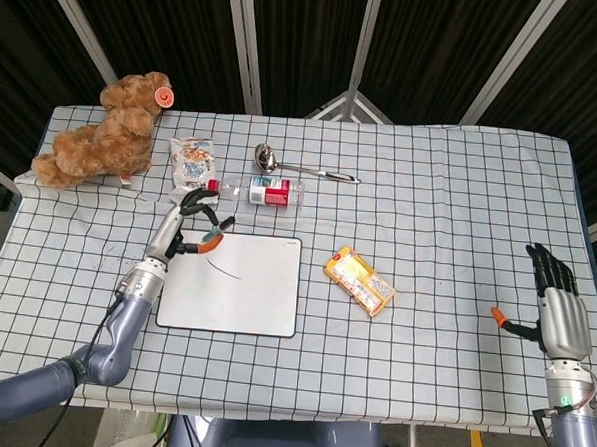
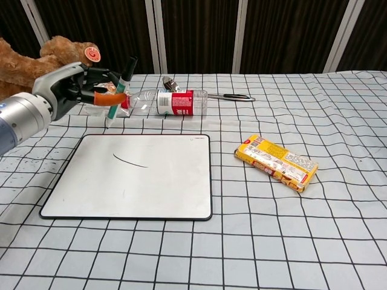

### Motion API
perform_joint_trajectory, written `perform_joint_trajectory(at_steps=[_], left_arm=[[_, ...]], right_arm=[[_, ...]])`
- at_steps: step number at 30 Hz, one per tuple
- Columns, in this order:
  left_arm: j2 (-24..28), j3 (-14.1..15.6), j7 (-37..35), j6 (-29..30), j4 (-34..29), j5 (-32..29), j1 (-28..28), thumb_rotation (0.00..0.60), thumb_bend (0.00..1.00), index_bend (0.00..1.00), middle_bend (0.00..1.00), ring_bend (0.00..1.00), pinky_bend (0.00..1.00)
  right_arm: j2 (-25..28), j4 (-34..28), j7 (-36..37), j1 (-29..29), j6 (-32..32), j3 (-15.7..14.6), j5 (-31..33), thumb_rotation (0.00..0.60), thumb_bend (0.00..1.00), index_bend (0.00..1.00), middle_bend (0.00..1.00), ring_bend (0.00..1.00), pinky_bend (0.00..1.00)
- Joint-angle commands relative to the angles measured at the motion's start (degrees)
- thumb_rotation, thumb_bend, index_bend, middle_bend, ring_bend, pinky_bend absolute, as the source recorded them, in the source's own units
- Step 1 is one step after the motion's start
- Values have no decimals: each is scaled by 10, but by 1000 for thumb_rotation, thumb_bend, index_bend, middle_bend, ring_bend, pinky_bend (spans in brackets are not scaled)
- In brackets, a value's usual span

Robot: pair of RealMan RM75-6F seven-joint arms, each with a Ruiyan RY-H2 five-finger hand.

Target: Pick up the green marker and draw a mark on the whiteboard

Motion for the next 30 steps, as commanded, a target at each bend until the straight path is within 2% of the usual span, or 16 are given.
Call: perform_joint_trajectory(at_steps=[1,11,30], left_arm=[[-4,14,13,1,-23,-8,8,600,446,752,153,0,15],[-28,30,50,4,-32,-25,9,600,446,752,154,0,15],[-46,23,83,-2,-19,-48,-1,600,447,752,154,0,15]], right_arm=[[0,0,0,0,0,0,0,600,209,0,0,0,0],[1,1,6,0,-1,0,-3,600,209,0,0,0,0],[2,1,10,0,-1,-1,-6,600,209,0,0,0,0]])
